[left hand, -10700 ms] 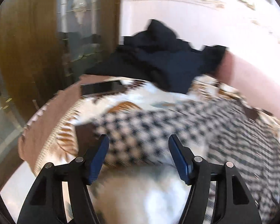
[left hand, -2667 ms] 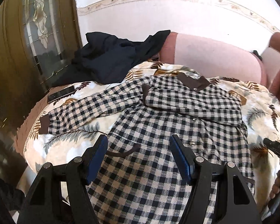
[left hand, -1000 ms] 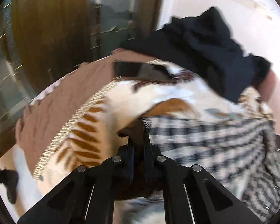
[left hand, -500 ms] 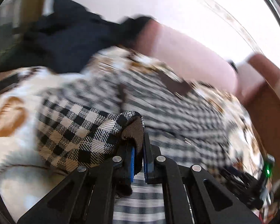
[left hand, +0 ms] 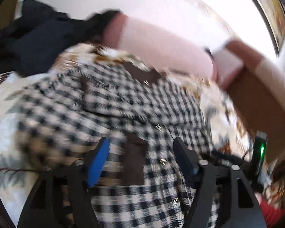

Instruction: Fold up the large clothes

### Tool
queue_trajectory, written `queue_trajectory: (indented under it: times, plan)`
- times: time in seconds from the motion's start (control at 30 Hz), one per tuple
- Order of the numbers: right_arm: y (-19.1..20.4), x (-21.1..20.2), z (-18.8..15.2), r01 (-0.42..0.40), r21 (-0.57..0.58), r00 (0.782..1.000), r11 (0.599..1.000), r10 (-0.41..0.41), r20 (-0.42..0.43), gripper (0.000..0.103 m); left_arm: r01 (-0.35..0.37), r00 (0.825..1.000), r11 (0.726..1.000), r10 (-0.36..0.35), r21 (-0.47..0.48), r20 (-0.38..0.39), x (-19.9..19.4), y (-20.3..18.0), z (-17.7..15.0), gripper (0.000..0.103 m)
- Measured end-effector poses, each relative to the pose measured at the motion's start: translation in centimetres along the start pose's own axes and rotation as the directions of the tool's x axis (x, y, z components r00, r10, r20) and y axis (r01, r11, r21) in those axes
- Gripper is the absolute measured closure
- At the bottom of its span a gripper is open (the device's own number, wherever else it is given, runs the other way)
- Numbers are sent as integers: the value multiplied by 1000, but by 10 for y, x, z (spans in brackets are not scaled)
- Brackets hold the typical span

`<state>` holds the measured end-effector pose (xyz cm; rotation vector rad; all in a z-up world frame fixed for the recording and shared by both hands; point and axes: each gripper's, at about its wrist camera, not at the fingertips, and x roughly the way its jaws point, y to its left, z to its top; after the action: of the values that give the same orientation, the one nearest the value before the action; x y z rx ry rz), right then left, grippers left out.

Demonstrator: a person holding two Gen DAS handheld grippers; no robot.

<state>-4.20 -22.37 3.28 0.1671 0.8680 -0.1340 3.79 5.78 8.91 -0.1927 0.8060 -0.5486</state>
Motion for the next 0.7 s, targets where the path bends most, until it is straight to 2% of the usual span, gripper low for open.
queue_trajectory:
  times: [0.07,0.13,0.17,0.23,0.27,0.37,0.53,0.67,0.7]
  plan:
    - [12,-6,1,-29,-36,1000,999,29,5,53,-36,999,997,37,-63,26,-13,24,3,34]
    - [29,-13,6,-108,-58,994,992,108,-4,52,-137,989,980,143,-144,35,-23,56,5,34]
    - [41,-15,10,-158,-73,987,985,158,-16,50,-193,979,966,202,-173,36,-26,70,5,34]
    - [61,-12,15,-240,-96,971,966,236,-52,37,-267,958,940,282,-212,43,-30,89,5,34]
    - [73,-5,19,-282,-96,958,955,275,-83,35,-290,951,929,307,-229,43,-34,99,5,34]
    - [99,20,28,-320,-67,943,945,311,-122,35,-308,942,914,332,-264,50,-43,115,2,34]
    - [130,59,39,-370,16,914,929,367,-173,35,-355,923,896,381,-266,51,-48,124,3,34]
    - [152,69,45,-399,39,899,916,399,-182,36,-359,922,887,386,-291,40,-51,131,2,34]
    - [162,69,47,-404,29,897,914,402,-181,39,-355,923,885,383,-300,37,-51,133,3,34]
